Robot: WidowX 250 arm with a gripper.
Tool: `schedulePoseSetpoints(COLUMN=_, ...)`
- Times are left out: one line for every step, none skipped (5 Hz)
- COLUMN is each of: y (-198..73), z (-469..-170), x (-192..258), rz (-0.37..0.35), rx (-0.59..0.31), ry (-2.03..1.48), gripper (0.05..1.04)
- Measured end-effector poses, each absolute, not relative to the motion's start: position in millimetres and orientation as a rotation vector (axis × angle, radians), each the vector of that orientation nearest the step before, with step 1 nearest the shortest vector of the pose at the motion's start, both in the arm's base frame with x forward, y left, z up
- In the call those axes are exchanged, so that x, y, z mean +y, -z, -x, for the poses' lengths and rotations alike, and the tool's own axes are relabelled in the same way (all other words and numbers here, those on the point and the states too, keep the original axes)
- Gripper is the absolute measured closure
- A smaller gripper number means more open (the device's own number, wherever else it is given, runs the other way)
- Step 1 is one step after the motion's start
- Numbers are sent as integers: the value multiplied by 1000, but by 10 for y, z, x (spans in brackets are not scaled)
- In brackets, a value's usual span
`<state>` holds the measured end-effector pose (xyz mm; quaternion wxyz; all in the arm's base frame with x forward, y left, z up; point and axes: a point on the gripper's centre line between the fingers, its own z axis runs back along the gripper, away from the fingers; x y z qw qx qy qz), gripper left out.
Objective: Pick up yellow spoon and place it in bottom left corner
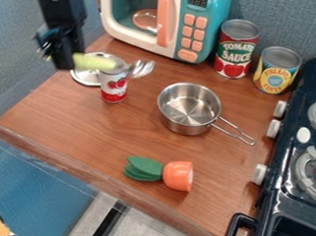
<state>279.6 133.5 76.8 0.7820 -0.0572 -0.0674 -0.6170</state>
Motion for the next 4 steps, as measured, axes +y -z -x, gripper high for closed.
schedulePoseSetpoints(y=-532, z=-2538, x=1455, rz=94, rx=-65, ry=1370, gripper=680)
schedulePoseSetpoints(y=-368, z=-2457, x=1562, rz=62, rx=-3, ry=1401, gripper=680)
schedulePoseSetpoints(y=-118, z=-2375, x=1691, rz=-2, rx=113, ry=1378, gripper=680)
schedulePoseSetpoints(y=50, z=-2352, x=1785, rz=-35, rx=179, ry=1382, gripper=680)
